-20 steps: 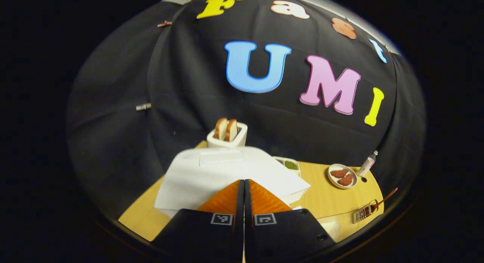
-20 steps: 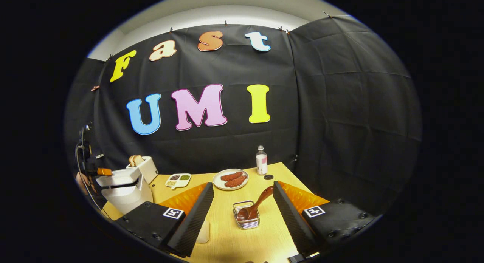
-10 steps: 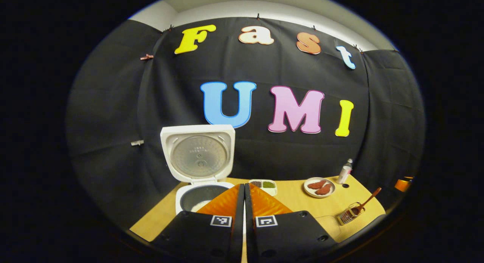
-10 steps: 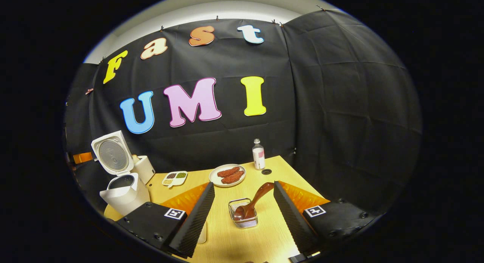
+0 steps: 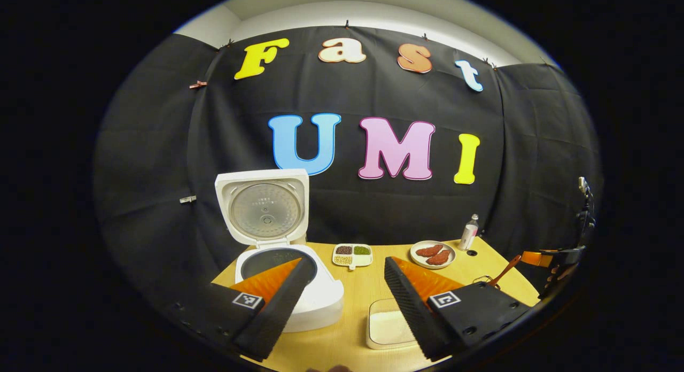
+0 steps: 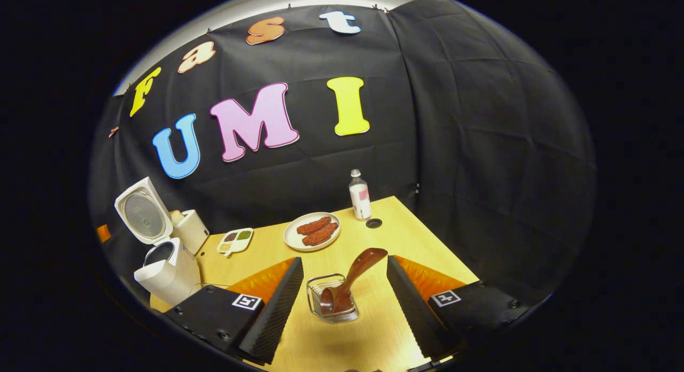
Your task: Close the left gripper, press the button to open the rice cooker; take a wooden spoon from the chopstick holder with the right hand, scoop a spoonful of rice and pour it into the rice cooker, then put the wooden spoon back into the chopstick holder.
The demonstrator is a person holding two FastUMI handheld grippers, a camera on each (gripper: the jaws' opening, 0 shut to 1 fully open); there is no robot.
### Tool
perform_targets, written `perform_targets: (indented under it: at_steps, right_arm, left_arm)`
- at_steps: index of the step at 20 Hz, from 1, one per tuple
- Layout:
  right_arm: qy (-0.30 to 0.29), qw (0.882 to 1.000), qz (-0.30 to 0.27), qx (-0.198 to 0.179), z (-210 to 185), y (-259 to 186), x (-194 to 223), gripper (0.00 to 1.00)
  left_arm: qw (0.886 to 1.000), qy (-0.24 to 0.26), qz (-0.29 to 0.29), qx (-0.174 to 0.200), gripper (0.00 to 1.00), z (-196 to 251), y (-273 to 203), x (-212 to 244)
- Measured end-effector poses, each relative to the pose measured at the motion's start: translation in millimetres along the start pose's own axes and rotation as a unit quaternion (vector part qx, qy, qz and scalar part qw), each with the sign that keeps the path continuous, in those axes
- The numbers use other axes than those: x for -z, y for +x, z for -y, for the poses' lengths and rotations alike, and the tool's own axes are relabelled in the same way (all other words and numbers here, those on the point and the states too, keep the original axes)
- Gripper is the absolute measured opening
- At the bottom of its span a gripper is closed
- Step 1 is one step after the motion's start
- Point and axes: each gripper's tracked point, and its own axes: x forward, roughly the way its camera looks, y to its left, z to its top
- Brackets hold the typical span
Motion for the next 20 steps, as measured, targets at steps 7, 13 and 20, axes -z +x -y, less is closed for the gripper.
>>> perform_targets:
  at_steps: [7,13,20]
  right_arm:
    - [0.013,0.998,-0.062,-0.015,13.7,44.8,33.0,0.99]
    - [0.042,0.992,-0.107,-0.046,12.7,89.8,59.9,0.99]
    - [0.082,0.987,-0.110,-0.089,-8.9,110.8,61.2,0.56]
  left_arm:
    - [0.999,-0.003,-0.031,-0.035,0.98,14.7,-9.0,21.7]
    - [0.993,-0.032,-0.075,-0.082,0.98,23.6,-17.4,52.5]
    - [0.985,-0.049,-0.127,-0.101,0.99,51.2,-33.3,92.4]
